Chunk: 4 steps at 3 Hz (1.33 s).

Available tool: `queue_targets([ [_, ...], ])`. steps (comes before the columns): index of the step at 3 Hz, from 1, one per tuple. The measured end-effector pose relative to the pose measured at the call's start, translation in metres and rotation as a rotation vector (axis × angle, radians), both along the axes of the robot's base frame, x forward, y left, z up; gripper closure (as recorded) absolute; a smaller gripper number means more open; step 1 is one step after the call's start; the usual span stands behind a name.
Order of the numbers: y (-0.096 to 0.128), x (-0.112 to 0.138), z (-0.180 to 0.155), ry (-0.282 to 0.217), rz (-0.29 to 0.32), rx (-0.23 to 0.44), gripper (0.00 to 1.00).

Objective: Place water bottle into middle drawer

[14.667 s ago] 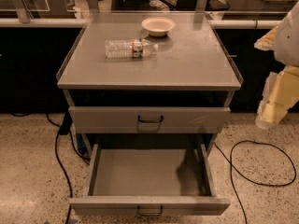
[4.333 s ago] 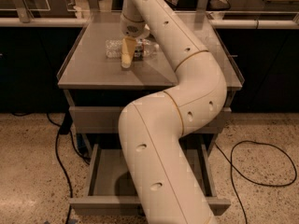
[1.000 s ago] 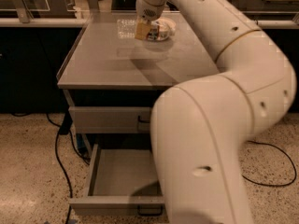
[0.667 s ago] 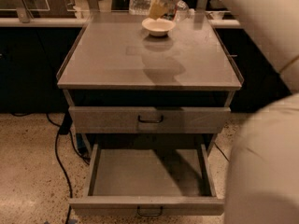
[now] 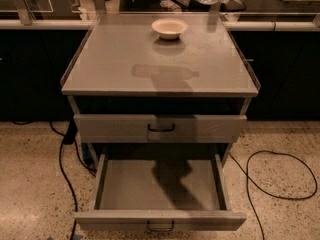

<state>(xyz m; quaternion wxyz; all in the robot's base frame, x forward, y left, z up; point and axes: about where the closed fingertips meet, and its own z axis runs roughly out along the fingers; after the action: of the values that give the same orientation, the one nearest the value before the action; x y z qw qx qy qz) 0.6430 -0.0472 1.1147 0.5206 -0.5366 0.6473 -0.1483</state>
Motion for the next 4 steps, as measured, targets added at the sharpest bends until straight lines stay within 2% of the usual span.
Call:
queue_targets([
  [1, -0.001, -0.016, -0.033, 0.033, 0.0, -0.026, 1.0],
  [3, -0.007, -0.018, -0.042, 0.048, -0.021, -0.014, 1.0],
  [4, -0.011, -0.041, -0.058, 0.057, -0.043, 0.0, 1.0],
])
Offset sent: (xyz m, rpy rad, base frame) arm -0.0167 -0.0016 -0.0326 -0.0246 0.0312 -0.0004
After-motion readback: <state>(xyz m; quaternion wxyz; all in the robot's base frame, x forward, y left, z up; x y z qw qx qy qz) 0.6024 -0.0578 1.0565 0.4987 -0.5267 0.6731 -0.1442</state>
